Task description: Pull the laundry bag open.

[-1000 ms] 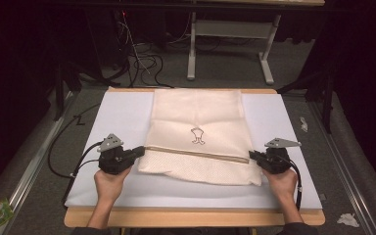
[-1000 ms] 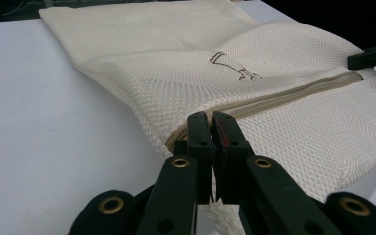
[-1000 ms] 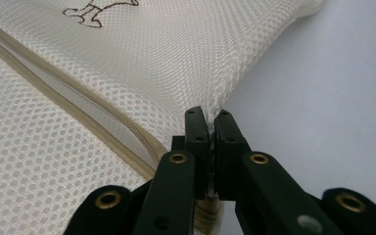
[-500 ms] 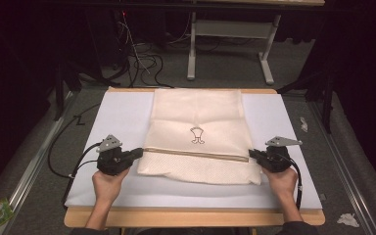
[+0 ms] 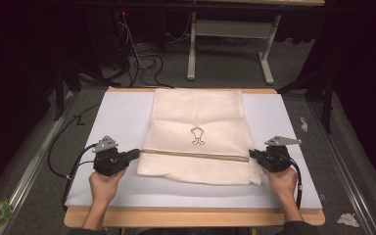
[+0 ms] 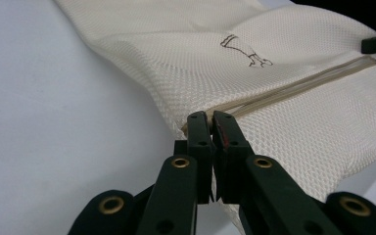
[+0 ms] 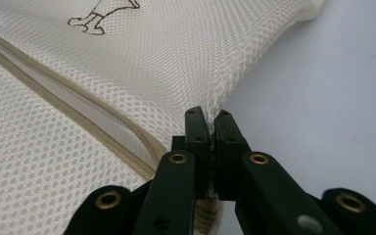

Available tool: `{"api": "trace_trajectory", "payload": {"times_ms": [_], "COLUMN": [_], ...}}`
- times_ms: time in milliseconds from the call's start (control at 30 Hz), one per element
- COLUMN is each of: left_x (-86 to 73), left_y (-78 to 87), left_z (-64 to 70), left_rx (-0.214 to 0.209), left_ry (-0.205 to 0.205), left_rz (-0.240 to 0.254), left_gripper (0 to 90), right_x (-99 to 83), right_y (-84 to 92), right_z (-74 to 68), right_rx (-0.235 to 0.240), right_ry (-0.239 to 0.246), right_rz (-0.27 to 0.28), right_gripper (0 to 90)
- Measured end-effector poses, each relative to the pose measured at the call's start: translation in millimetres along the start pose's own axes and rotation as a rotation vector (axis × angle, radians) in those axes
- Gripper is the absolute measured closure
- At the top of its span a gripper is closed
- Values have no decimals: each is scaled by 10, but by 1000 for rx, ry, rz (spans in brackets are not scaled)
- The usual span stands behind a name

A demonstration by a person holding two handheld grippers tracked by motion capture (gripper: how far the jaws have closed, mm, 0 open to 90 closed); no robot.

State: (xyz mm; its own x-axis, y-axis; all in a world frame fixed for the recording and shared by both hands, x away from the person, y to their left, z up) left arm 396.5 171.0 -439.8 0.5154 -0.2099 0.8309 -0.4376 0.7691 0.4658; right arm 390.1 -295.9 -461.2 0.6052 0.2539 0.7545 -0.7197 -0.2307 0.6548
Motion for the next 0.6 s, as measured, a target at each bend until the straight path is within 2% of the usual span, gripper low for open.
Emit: {"api": "trace_trajectory", "payload": {"times_ms": [333,600], "left_x": [-45,-24], "left_y": [-17,30], "left_z": [-37,-14], "left_rx": [21,14], "left_ry": [7,16], "left_rz": [-15,22], "left_gripper": [871,870], "right_x": [12,34], "right_y": [-14,44], "right_z": [-6,-8], "right_rx": [12,35], "right_ry": [11,-20], "right_rz": [1,5], "right_gripper": [887,884]}}
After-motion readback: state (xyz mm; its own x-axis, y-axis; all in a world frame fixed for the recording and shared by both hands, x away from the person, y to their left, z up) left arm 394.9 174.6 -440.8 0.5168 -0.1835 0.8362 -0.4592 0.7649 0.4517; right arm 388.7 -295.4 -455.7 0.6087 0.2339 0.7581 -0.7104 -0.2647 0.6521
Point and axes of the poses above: each handheld gripper's, and its own axes: y roughly backward along the jaws, x roughly out of its top, z roughly to its right, the point moved 4 cm from there along -y, roughly forward along the jaws, and after that the axes turned 10 degrees about -x, right-handed, at the moved point
